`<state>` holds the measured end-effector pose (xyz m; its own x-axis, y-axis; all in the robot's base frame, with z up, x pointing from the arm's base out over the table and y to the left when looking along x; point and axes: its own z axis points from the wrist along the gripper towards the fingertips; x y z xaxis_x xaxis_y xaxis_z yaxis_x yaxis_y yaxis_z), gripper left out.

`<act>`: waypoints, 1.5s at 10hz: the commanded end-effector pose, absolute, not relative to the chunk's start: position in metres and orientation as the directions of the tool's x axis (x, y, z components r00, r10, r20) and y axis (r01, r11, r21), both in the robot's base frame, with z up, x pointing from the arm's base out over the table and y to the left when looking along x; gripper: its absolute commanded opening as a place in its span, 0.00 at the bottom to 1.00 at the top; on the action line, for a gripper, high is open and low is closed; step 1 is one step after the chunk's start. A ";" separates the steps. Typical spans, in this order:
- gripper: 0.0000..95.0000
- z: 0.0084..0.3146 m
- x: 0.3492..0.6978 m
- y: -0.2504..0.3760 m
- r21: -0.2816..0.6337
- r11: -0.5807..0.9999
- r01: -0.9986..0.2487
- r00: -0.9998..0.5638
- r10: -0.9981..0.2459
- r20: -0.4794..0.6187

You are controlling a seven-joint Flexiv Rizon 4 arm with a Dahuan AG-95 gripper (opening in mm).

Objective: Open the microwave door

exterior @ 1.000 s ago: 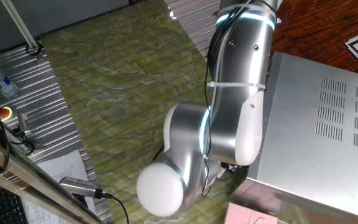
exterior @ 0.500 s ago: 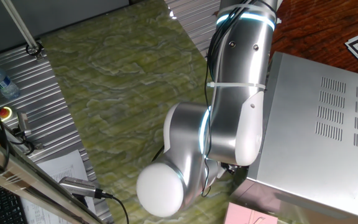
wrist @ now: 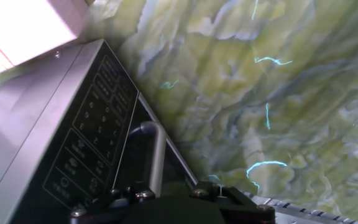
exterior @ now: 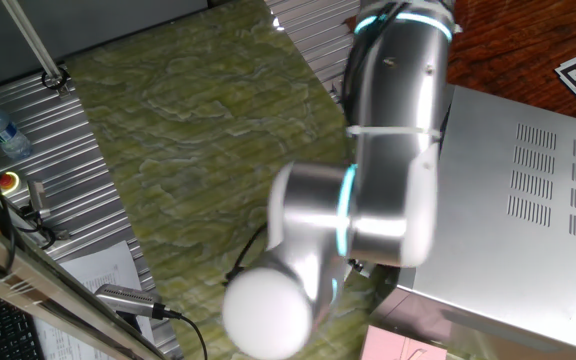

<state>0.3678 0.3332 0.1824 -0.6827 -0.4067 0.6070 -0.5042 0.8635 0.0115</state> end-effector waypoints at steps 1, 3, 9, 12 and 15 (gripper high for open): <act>0.20 0.185 0.368 0.333 0.075 0.843 -0.533 -0.677 -0.478 0.560; 0.40 0.195 0.379 0.345 0.095 0.847 -0.524 -0.708 -0.495 0.504; 0.40 0.238 0.387 0.399 0.142 0.889 -0.435 -0.794 -0.453 0.405; 0.60 0.253 0.373 0.402 0.199 0.868 -0.456 -0.783 -0.497 0.375; 0.60 0.261 0.363 0.395 0.182 0.853 -0.488 -0.763 -0.519 0.385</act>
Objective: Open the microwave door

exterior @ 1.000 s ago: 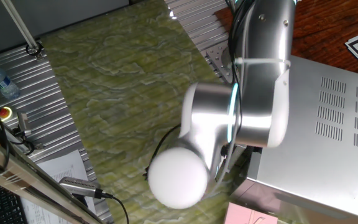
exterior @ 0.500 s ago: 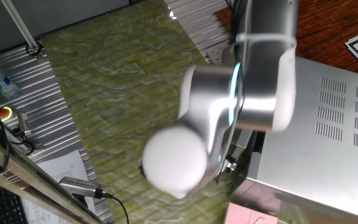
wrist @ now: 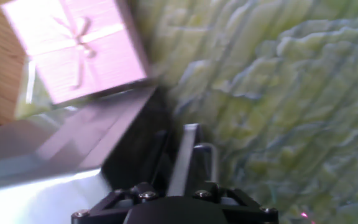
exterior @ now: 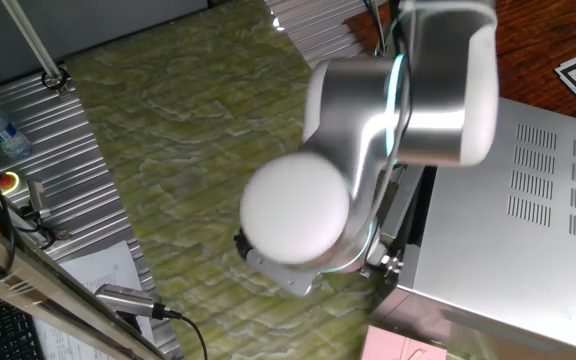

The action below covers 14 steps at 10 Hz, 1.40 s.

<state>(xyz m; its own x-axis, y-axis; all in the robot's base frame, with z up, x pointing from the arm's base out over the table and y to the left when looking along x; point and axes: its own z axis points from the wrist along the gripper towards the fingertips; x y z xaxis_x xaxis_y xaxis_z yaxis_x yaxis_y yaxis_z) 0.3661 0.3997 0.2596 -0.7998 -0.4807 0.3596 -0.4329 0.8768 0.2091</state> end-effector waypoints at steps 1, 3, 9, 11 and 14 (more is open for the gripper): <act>0.60 0.263 0.360 0.386 0.186 0.846 -0.499 -0.757 -0.530 0.382; 0.60 0.268 0.352 0.373 0.196 0.829 -0.524 -0.738 -0.556 0.382; 0.60 0.270 0.334 0.371 0.202 0.820 -0.535 -0.729 -0.569 0.380; 0.60 0.266 0.331 0.369 0.205 0.818 -0.538 -0.728 -0.573 0.377; 0.60 0.266 0.330 0.369 0.202 0.822 -0.533 -0.733 -0.567 0.376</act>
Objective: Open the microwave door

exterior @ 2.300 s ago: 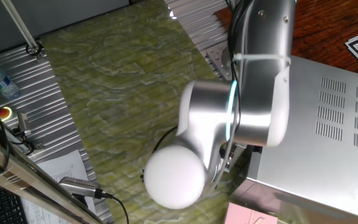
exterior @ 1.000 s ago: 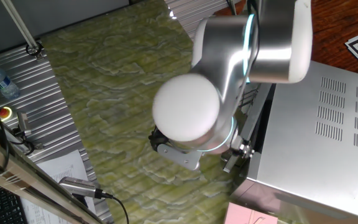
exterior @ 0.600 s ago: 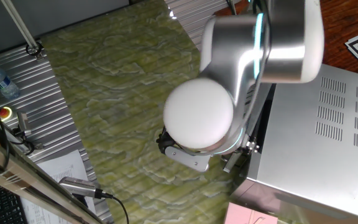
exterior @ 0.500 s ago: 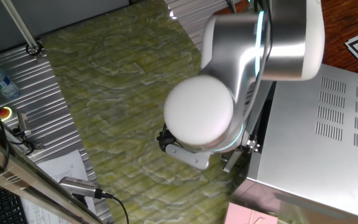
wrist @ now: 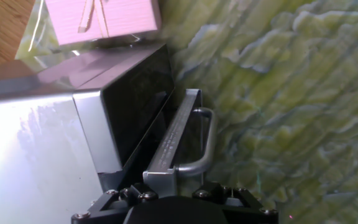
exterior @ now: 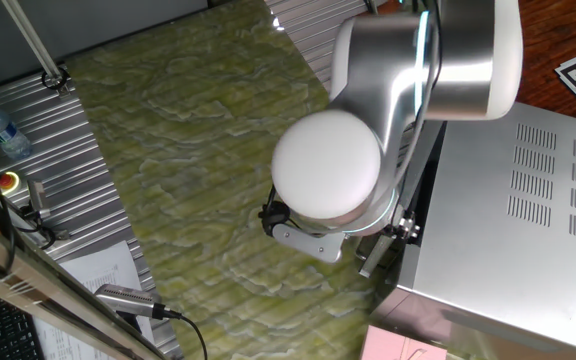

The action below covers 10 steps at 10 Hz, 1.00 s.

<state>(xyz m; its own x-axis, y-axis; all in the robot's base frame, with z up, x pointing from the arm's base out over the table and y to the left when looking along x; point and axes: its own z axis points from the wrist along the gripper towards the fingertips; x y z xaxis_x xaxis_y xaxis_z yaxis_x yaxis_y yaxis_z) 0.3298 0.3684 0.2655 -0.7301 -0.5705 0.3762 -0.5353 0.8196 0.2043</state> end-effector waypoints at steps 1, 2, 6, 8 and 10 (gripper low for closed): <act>0.60 0.265 0.330 0.368 0.196 0.824 -0.531 -0.736 -0.563 0.376; 0.60 0.265 0.330 0.367 0.194 0.827 -0.528 -0.738 -0.560 0.377; 0.60 0.260 0.331 0.360 0.158 0.830 -0.534 -0.739 -0.550 0.389; 0.60 0.256 0.338 0.349 0.137 0.831 -0.539 -0.740 -0.545 0.395; 0.60 0.254 0.343 0.335 0.130 0.827 -0.547 -0.742 -0.552 0.380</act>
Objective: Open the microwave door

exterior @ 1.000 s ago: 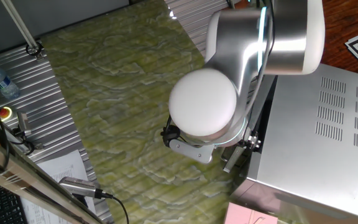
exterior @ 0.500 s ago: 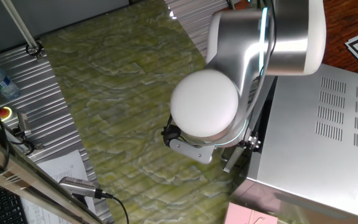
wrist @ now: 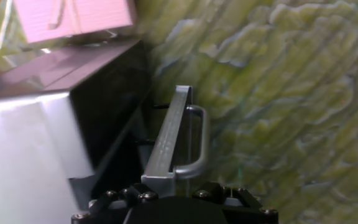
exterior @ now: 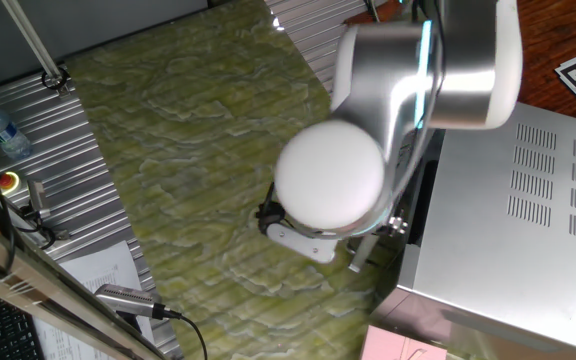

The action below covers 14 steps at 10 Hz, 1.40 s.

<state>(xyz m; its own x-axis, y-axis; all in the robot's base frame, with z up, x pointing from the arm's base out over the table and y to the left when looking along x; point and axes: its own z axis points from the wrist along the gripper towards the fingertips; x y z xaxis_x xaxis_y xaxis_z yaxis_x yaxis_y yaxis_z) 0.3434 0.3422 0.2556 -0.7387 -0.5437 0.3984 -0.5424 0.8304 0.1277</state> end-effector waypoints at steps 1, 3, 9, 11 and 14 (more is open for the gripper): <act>0.60 0.253 0.344 0.330 0.132 0.821 -0.556 -0.738 -0.560 0.377; 0.60 0.254 0.345 0.312 0.133 0.806 -0.577 -0.727 -0.581 0.366; 0.60 0.265 0.355 0.292 0.097 0.787 -0.610 -0.718 -0.600 0.351; 0.40 0.265 0.360 0.286 0.076 0.786 -0.614 -0.719 -0.597 0.356; 0.40 0.265 0.364 0.277 0.070 0.782 -0.620 -0.716 -0.600 0.356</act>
<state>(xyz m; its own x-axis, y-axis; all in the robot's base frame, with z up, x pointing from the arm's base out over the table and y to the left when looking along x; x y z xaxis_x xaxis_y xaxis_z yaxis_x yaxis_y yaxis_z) 0.3652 0.2760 0.2654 -0.7140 -0.6008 0.3595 -0.6218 0.7802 0.0688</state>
